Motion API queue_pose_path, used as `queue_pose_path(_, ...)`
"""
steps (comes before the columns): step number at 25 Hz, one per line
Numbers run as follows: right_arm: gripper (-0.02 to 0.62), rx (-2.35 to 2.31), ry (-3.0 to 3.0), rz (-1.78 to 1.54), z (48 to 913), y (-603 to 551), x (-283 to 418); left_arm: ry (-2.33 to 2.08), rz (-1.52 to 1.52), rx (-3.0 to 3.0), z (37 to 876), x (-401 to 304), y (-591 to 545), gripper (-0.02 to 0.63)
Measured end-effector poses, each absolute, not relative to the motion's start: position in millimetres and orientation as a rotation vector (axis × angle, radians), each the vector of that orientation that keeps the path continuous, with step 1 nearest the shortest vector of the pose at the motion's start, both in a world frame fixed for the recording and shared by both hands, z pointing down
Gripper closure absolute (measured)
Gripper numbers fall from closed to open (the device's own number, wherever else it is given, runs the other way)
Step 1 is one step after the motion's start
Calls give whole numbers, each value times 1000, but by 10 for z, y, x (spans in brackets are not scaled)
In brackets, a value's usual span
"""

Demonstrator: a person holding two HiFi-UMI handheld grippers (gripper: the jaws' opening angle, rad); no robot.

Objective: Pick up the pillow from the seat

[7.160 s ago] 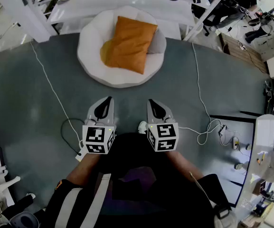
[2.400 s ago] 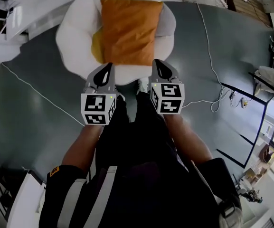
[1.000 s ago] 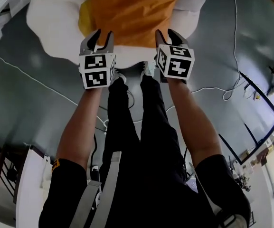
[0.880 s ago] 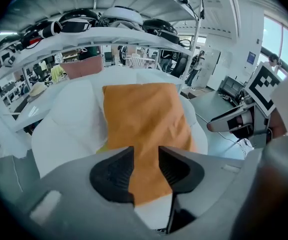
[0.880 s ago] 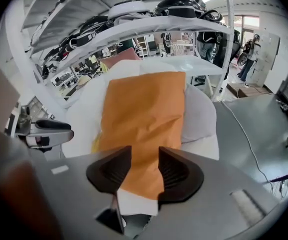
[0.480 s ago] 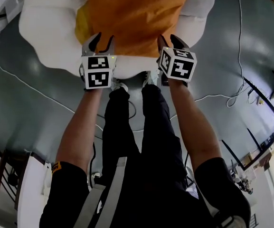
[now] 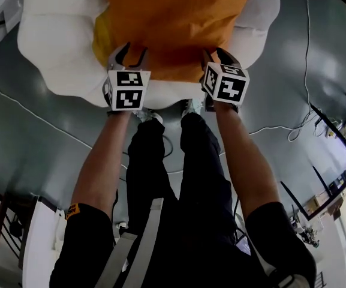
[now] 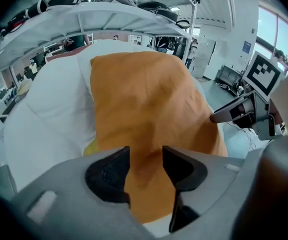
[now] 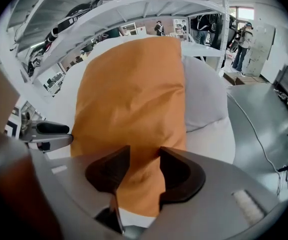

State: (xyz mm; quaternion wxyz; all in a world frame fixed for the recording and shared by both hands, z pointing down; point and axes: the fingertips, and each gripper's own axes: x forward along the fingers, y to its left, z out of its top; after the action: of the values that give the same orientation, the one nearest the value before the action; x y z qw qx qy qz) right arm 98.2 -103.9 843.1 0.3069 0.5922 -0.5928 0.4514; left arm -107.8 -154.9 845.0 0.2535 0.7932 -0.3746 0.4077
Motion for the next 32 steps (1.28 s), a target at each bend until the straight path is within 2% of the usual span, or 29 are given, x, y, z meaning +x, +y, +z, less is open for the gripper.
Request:
queue_pose_path(4, 413, 1566, -1567, 1204, 8553, -1076, 963, -990, 1140, 2159, 8661, -1042, -1574, 356)
queue_pose_path(14, 445, 1574, -1583, 1187, 8693, -1137, 988, -960, 1160, 2187, 8893, -913, -1618, 360)
queue_pose_path(19, 500, 1563, -1592, 1175, 8718, -1172, 972, -945, 1181, 2175, 8946, -868, -1631, 412)
queue_pose_path(26, 568, 1540, -1609, 1173, 8619, -1167, 929, -927, 1235, 2163, 8834, -842, -1602, 567)
queue_pose_path(32, 584, 1523, -1617, 1180, 8345, -1086, 901, -931, 1166, 2150, 8501, -859, -1507, 595)
